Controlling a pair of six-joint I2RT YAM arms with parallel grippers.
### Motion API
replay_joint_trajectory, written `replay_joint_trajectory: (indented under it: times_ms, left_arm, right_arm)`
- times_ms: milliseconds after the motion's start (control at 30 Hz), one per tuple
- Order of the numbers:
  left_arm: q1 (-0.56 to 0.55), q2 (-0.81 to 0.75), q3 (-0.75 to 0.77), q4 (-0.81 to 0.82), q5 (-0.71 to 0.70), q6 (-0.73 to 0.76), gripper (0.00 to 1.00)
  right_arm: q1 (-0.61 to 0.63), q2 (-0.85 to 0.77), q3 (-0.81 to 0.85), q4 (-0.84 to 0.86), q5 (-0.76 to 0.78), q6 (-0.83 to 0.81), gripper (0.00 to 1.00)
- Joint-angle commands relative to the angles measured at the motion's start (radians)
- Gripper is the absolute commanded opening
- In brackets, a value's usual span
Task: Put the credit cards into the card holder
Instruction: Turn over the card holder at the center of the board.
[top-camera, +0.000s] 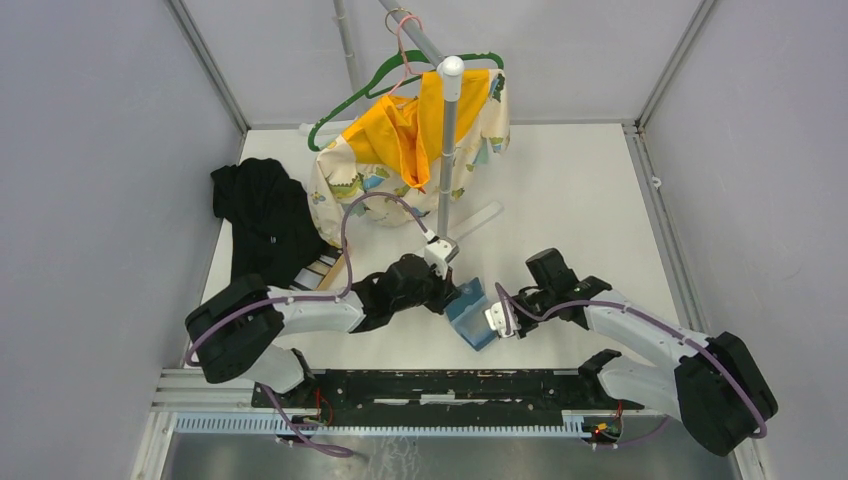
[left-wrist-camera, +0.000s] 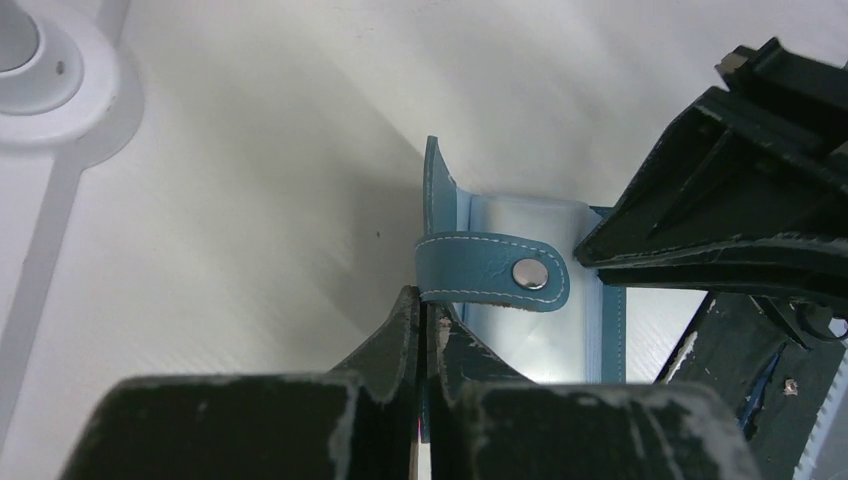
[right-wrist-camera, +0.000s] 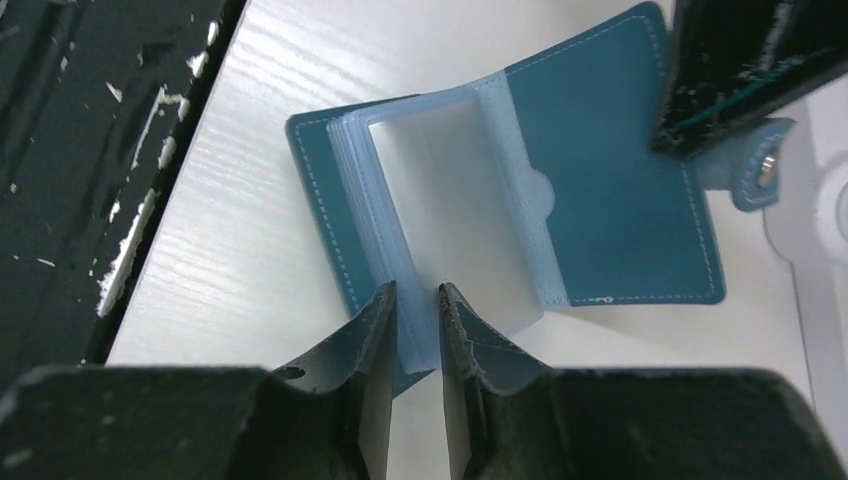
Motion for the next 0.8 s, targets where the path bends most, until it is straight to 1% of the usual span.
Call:
replay_joint_trajectory:
  times_ms: [0, 100, 167, 233, 300, 333, 367, 400, 533, 667, 767]
  left_arm:
    - [0.036, 0.063, 0.065, 0.018, 0.143, 0.061, 0.02]
    - [0.086, 0.122, 0.082, 0.048, 0.228, 0.030, 0.02]
    - [0.108, 0.151, 0.091, 0.061, 0.251, 0.010, 0.02]
    - [0.115, 0.170, 0.104, 0.057, 0.230, -0.008, 0.02]
    - [0.118, 0.187, 0.118, 0.039, 0.174, -0.024, 0.05]
    - [0.117, 0.198, 0.127, 0.028, 0.148, -0.031, 0.08]
    - [0.116, 0.207, 0.134, 0.019, 0.127, -0.037, 0.14]
    - [0.117, 0.215, 0.136, 0.018, 0.107, -0.046, 0.22]
    - [0.116, 0.216, 0.142, -0.003, 0.046, -0.073, 0.42]
    - [0.113, 0.152, 0.132, -0.041, -0.023, -0.087, 0.58]
    - [0.113, 0.080, 0.113, -0.066, -0.072, -0.099, 0.66]
  right_arm:
    - [0.044, 0.035, -0.010, 0.048, 0.137, -0.021, 0.26]
    - [0.076, 0.056, -0.021, 0.062, 0.205, -0.030, 0.26]
    - [0.088, 0.071, -0.023, 0.063, 0.234, -0.038, 0.25]
    - [0.097, 0.083, -0.024, 0.055, 0.251, -0.051, 0.24]
    - [0.102, 0.087, -0.024, 0.053, 0.254, -0.055, 0.24]
    - [0.104, 0.088, -0.021, 0.046, 0.249, -0.060, 0.24]
    - [0.103, 0.087, -0.019, 0.042, 0.240, -0.060, 0.24]
    - [0.103, 0.083, -0.015, 0.035, 0.232, -0.060, 0.24]
    - [0.103, 0.063, 0.015, 0.004, 0.187, -0.045, 0.24]
    - [0.100, 0.037, 0.047, -0.008, 0.156, -0.005, 0.25]
    - [0.088, 0.023, 0.060, -0.013, 0.127, 0.013, 0.26]
